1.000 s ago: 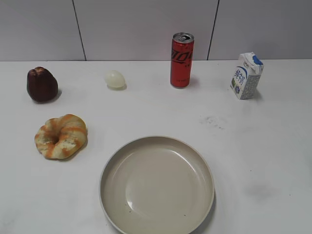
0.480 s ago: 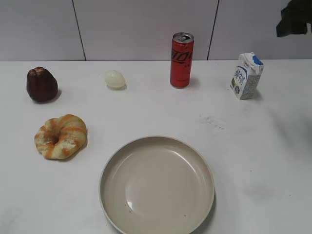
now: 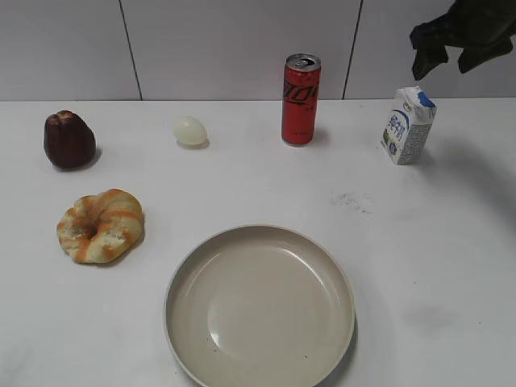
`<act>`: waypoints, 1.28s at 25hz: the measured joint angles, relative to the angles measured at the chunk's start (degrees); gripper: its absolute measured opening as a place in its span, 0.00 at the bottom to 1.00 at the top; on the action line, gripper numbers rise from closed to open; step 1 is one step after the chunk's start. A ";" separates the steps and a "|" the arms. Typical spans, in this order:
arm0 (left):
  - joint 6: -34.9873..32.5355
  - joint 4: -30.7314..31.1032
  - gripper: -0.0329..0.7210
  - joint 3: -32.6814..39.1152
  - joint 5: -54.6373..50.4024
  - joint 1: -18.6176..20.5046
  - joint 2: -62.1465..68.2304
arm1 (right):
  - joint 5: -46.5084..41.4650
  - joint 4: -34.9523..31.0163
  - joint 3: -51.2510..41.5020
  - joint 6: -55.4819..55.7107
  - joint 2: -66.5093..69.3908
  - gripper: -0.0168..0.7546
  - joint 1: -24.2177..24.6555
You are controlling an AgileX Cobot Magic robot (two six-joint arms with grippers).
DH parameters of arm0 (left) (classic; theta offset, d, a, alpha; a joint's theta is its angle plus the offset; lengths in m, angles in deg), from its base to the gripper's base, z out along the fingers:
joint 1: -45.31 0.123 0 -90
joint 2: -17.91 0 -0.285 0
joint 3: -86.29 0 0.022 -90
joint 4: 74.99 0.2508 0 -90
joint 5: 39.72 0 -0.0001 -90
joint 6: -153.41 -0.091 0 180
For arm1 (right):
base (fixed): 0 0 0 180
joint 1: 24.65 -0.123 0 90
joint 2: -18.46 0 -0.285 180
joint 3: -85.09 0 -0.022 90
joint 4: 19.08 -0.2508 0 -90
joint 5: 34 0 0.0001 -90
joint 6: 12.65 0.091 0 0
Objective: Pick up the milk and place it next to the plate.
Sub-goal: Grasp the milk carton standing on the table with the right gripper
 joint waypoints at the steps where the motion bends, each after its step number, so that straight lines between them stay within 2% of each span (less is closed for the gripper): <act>1: 0.00 0.00 0.32 0.00 0.00 0.00 0.00 | -0.26 0.00 1.02 -0.28 1.55 0.76 0.00; 17: 0.00 0.00 0.32 0.00 0.00 0.00 0.00 | 7.74 -0.45 2.04 -1.52 12.74 0.75 0.00; 22: 0.00 0.00 0.32 0.00 0.00 0.00 0.00 | 8.27 -0.29 2.04 -1.57 13.65 0.64 0.00; 28: 0.00 0.00 0.32 0.00 0.00 0.00 0.00 | 7.38 -0.29 2.10 -1.57 13.65 0.42 0.00; 32: 0.00 0.00 0.32 0.00 0.00 0.00 0.00 | 6.09 -0.29 2.23 -1.57 13.34 0.42 0.00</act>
